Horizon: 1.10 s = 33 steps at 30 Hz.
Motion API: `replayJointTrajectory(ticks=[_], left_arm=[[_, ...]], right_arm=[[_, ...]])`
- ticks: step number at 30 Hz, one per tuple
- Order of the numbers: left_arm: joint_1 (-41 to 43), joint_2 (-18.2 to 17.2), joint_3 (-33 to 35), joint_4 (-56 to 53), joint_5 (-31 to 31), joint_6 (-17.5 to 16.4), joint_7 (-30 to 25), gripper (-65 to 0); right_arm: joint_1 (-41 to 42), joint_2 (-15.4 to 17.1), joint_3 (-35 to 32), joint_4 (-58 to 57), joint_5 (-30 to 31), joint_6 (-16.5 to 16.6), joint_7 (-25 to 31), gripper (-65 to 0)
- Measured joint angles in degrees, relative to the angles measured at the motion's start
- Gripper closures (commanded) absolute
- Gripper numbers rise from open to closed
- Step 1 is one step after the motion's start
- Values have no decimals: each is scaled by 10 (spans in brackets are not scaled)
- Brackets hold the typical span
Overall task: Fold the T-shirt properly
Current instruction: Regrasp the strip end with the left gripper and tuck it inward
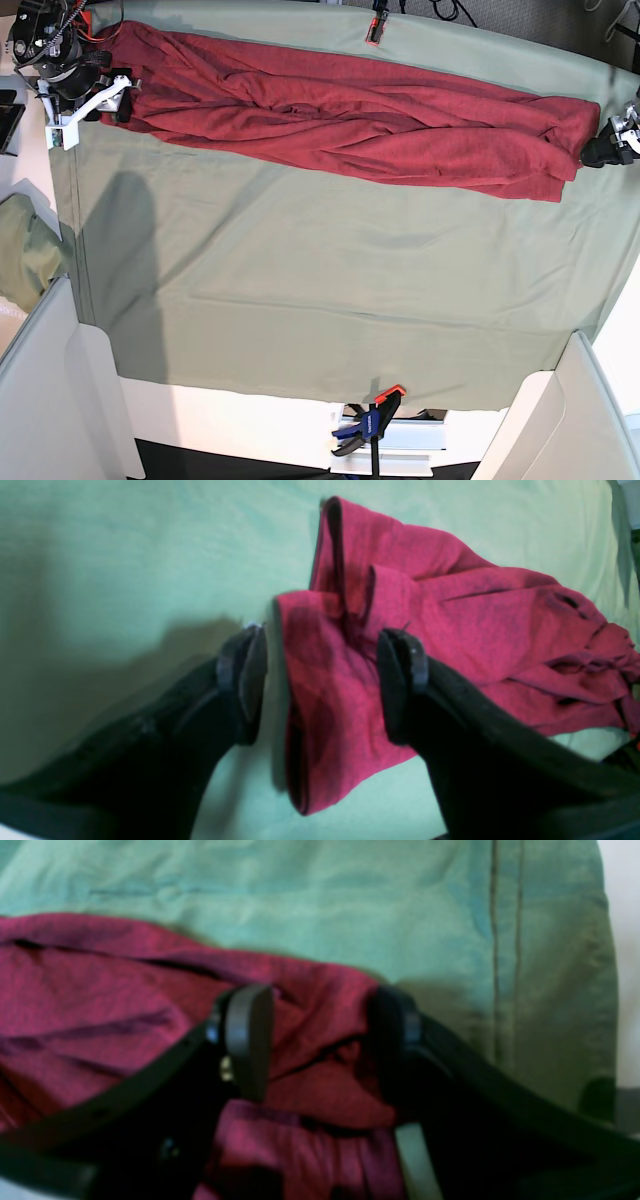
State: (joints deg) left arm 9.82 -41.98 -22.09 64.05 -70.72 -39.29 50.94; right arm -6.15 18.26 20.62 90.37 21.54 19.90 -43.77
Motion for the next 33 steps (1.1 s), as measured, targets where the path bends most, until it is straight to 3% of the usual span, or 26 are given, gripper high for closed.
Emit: replayJointTrajectory(ticks=[12,18,33], left_arm=[[-12,28,27,0,-8,0,-1,-379],[-16,27,58,1,-34,0,7,-379],[-23,28,118,38,-17,-2,3,-378]], right_arm=[[0,0,0,0,0,0,0,-325],[0,0,0,0,0,0,0,-325],[0,0,0,0,1,0,-2,-325]])
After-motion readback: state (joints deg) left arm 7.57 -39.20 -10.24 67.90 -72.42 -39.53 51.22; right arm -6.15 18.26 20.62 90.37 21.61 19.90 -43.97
